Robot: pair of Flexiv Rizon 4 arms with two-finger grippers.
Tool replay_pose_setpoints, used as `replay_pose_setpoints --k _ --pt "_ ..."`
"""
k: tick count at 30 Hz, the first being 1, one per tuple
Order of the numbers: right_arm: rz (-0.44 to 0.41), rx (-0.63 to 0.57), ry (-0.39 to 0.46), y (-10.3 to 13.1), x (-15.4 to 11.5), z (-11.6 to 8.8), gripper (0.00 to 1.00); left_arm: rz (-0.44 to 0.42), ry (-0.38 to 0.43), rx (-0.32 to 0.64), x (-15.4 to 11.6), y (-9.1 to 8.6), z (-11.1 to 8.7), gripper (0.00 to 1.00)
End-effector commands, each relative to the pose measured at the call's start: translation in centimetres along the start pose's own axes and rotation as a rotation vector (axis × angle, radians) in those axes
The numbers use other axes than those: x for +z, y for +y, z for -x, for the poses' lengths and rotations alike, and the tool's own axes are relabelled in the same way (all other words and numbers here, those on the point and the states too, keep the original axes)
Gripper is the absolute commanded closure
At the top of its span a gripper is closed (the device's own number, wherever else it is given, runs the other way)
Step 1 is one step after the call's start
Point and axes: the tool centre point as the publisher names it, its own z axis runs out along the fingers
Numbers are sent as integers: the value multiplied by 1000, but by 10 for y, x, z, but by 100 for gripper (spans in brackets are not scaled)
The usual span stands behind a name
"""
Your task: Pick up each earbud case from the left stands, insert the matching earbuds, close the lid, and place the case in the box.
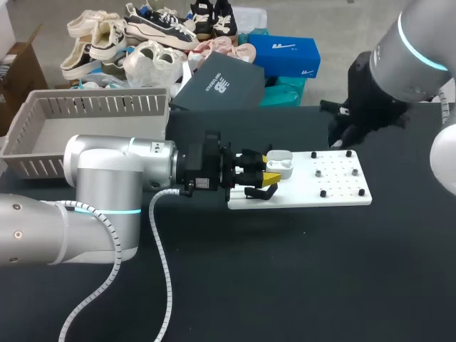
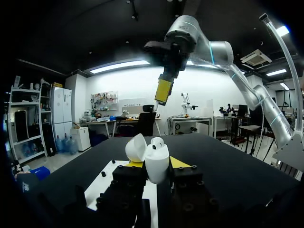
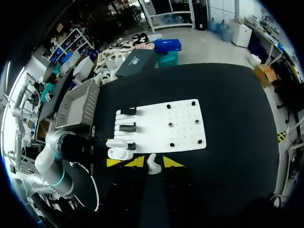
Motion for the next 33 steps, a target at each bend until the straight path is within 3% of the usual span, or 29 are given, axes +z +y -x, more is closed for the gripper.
replay_pose_setpoints --k 1,10,20,33 --pt "-20 -69 42 17 -36 -16 100 8 0 2 0 -2 0 100" --pt "-45 -253 172 53 -33 -29 100 8 0 2 0 -2 0 100" --pt "-31 -328 342 74 -9 -21 100 8 0 2 0 -2 0 100" --pt "-71 -337 396 78 17 -6 100 8 0 2 0 -2 0 100"
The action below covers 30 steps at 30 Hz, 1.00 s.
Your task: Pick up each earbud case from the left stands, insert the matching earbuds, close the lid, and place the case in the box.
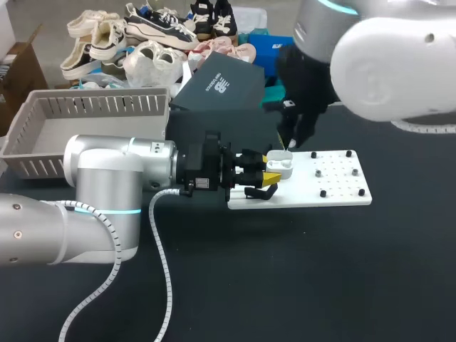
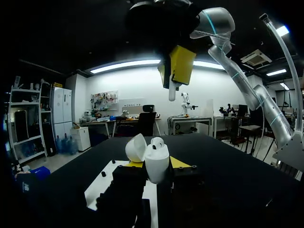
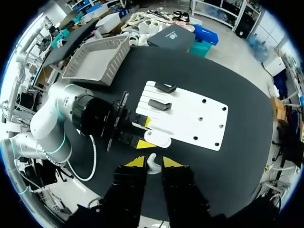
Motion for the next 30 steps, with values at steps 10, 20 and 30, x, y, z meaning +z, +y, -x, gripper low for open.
replay_pose_setpoints --k 10,20,30 --pt "7 18 117 -1 16 16 100 8 0 2 0 -2 0 100" --pt "16 29 63 6 26 14 100 8 0 2 0 -2 0 100" --pt "22 56 9 9 36 12 100 8 0 2 0 -2 0 100"
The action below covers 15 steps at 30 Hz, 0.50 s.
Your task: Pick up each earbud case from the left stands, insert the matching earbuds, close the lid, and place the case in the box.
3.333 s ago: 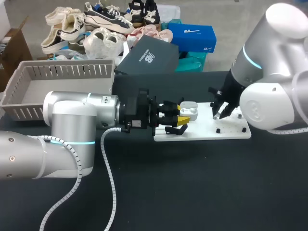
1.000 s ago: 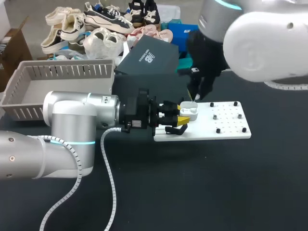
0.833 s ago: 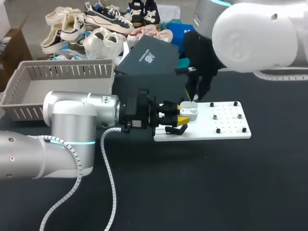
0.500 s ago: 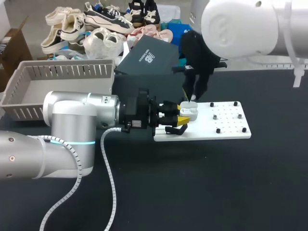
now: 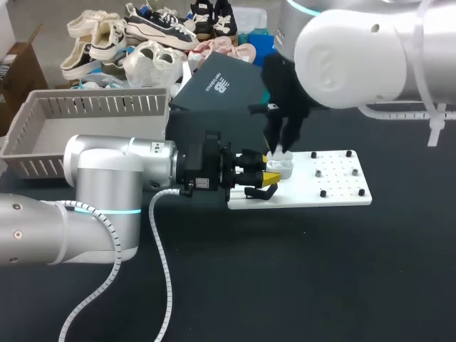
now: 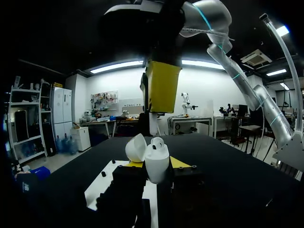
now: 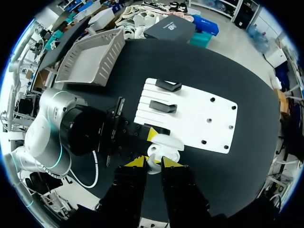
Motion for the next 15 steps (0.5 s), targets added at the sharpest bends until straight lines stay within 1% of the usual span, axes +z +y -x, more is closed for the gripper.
replay_pose_setpoints --k 1,15 --pt "0 4 -44 -1 3 -8 100 7 0 2 0 -2 0 100" --pt "-3 1 -55 0 10 -7 100 7 0 2 0 -2 0 100"
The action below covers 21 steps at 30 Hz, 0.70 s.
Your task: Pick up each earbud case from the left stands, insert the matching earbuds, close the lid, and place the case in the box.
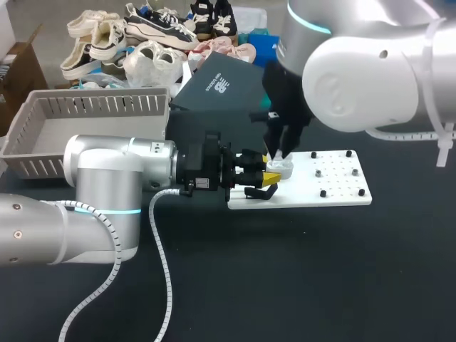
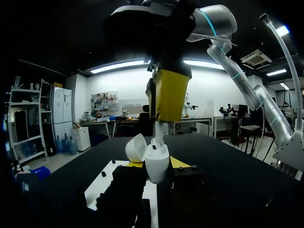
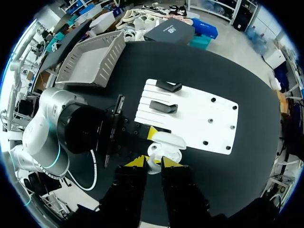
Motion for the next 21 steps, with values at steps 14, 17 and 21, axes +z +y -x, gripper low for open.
replay_pose_setpoints --k 14,17,21 --pt "-20 -1 -5 2 7 5 100 7 0 2 0 -2 0 100" --pt "-22 0 -4 1 8 7 100 7 0 2 0 -2 0 100" --pt "-27 4 -1 0 10 9 100 7 0 2 0 -2 0 100"
